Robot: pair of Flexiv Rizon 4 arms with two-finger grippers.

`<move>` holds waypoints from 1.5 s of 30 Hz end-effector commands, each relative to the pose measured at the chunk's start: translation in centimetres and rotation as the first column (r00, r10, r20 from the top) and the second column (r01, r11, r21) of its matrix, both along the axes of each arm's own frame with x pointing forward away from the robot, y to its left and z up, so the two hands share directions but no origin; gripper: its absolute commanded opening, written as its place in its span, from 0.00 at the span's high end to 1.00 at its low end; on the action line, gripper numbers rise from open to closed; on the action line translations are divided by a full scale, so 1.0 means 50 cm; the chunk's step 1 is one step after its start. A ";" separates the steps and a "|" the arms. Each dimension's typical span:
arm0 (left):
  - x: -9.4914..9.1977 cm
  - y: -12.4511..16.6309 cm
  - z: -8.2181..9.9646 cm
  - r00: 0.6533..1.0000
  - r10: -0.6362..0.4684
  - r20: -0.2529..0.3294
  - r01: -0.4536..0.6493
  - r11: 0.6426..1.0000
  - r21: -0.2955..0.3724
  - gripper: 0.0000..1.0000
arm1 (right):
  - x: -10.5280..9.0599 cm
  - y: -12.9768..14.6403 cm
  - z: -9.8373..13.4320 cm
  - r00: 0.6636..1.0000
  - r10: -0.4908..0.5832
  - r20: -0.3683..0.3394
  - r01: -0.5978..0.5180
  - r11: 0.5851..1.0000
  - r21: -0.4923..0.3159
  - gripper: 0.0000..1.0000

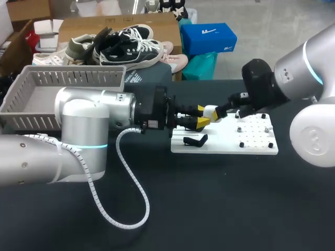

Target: Pick up each earbud case from the left stands, insert the matching earbuds, close the lid, and place the case in the box.

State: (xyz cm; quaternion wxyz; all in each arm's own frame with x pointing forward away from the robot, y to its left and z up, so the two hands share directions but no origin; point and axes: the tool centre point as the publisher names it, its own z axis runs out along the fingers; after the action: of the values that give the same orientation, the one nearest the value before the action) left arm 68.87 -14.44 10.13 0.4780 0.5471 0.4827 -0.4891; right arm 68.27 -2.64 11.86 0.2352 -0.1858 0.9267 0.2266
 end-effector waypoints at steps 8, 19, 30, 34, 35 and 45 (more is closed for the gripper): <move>-0.003 -0.002 0.000 1.000 0.003 0.001 -0.003 1.000 -0.001 1.00 | 0.020 0.006 0.024 1.000 -0.005 0.021 0.006 1.000 -0.023 0.00; -0.003 -0.002 0.000 1.000 0.003 0.001 -0.003 1.000 -0.001 1.00 | 0.036 -0.015 0.080 0.994 -0.032 0.102 0.042 0.994 -0.096 0.00; -0.003 -0.002 0.000 1.000 0.003 0.001 -0.003 1.000 -0.001 1.00 | 0.010 -0.153 0.068 0.966 -0.167 0.196 0.242 0.851 -0.466 0.00; -0.003 -0.002 0.000 1.000 0.003 0.001 -0.003 1.000 -0.001 1.00 | 0.008 -0.189 0.046 0.962 -0.202 0.183 0.270 0.793 -0.546 0.00; -0.003 -0.002 0.000 1.000 0.003 0.001 -0.003 1.000 -0.001 1.00 | 0.007 -0.196 0.039 0.962 -0.205 0.180 0.272 0.777 -0.567 0.00; -0.003 -0.002 0.000 1.000 0.003 0.001 -0.003 1.000 -0.001 1.00 | 0.018 -0.245 -0.044 0.971 -0.214 0.108 0.225 0.656 -0.721 0.00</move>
State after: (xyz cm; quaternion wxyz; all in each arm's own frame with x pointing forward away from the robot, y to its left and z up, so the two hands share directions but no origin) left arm 68.80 -14.46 10.12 0.4779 0.5473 0.4822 -0.4894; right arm 68.05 -15.57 10.71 0.1799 -0.1700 0.9648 -0.0885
